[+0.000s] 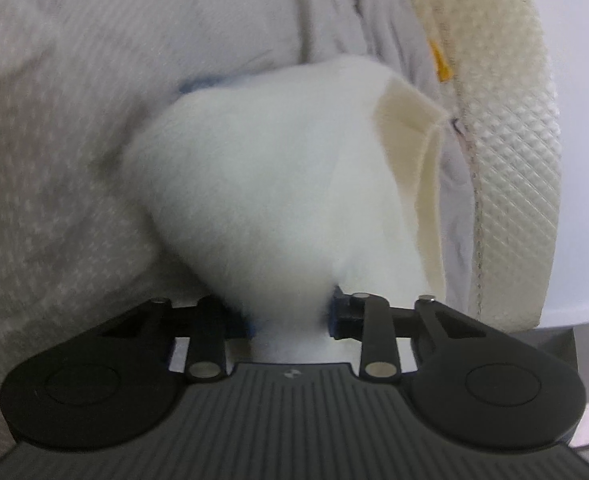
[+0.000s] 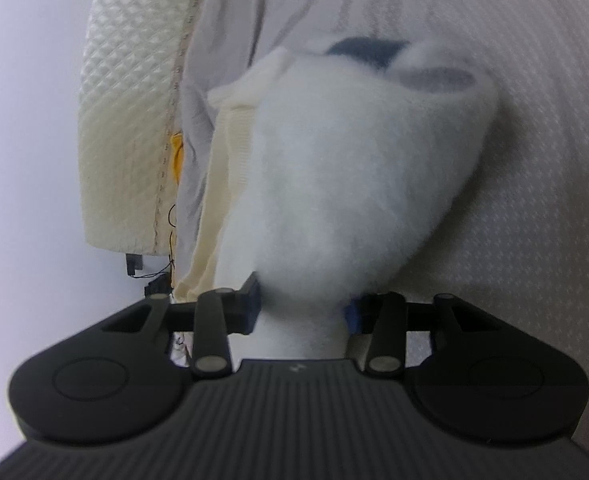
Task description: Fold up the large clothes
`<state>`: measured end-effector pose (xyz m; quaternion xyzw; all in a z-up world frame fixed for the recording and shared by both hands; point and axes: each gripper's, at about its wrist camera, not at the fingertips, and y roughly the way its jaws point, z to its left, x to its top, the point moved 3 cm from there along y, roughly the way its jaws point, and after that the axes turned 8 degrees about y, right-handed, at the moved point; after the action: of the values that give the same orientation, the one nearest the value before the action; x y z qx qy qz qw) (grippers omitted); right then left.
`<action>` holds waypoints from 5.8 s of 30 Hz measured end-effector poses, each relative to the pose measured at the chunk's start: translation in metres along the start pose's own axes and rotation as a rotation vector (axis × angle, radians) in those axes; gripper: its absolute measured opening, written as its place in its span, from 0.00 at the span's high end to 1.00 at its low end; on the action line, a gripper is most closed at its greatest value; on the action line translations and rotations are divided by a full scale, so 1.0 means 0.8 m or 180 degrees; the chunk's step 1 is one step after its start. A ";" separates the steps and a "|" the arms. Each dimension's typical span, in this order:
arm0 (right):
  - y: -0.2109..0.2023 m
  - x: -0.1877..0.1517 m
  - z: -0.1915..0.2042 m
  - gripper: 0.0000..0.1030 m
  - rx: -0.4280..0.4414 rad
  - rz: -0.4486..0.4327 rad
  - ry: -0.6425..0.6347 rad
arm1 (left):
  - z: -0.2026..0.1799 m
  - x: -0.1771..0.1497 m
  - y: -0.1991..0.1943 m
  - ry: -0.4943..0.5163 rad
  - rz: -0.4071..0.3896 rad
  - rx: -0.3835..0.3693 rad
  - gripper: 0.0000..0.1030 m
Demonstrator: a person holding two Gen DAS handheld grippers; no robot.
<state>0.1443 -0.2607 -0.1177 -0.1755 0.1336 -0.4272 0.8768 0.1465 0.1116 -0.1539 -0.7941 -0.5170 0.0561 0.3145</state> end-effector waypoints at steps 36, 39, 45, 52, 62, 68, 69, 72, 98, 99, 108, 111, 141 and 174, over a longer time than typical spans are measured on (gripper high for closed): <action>-0.182 -0.079 0.038 0.65 0.0234 0.0045 -0.0551 | -0.043 -0.079 -0.235 0.1201 0.0084 -0.0256 0.68; -0.181 -0.075 0.048 0.63 0.0394 0.0045 -0.0549 | -0.055 -0.065 -0.227 0.1205 0.0099 -0.0312 0.66; -0.152 -0.053 0.068 0.61 0.0492 0.0076 -0.0480 | -0.087 -0.034 -0.192 0.1224 0.0068 -0.0321 0.64; -0.097 -0.014 0.094 0.61 0.0398 0.0049 -0.0428 | -0.137 0.011 -0.119 0.1389 0.0047 -0.0070 0.65; 0.003 0.043 0.092 0.64 0.0109 0.0124 -0.0431 | -0.155 0.063 0.002 0.1571 0.0052 0.0216 0.67; 0.052 0.072 0.064 0.66 0.0173 0.0245 -0.0244 | -0.139 0.081 0.057 0.1619 0.0112 0.0222 0.67; 0.058 0.076 0.061 0.66 0.0171 0.0269 -0.0219 | -0.135 0.085 0.066 0.1605 0.0133 0.0209 0.67; 0.072 0.087 0.058 0.66 0.0172 0.0307 -0.0136 | -0.124 0.096 0.089 0.1531 0.0203 0.0152 0.66; 0.059 0.042 0.105 0.62 -0.0242 -0.0066 -0.1749 | -0.124 0.087 0.049 0.1509 0.0103 -0.0215 0.32; 0.057 0.040 0.106 0.62 -0.0259 -0.0088 -0.1810 | -0.127 0.082 0.047 0.1607 0.0086 -0.0173 0.32; 0.051 0.015 0.119 0.62 -0.0507 -0.0298 -0.2459 | -0.162 0.036 0.057 0.2687 -0.0244 0.0338 0.32; 0.056 0.009 0.123 0.62 -0.0657 -0.0422 -0.2758 | -0.164 0.027 0.068 0.2864 -0.0307 0.0487 0.32; 0.124 0.032 0.108 0.64 -0.0943 -0.0612 -0.2946 | -0.148 0.039 0.125 0.3110 -0.0159 0.0778 0.32; 0.023 -0.036 0.086 0.22 -0.0385 -0.0260 -0.1680 | 0.001 0.014 0.052 -0.0090 0.0268 -0.0322 0.19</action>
<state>0.1665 -0.2140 -0.0610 -0.3382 -0.0815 -0.3929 0.8513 0.1837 0.1102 -0.1750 -0.8291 -0.4898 0.0542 0.2640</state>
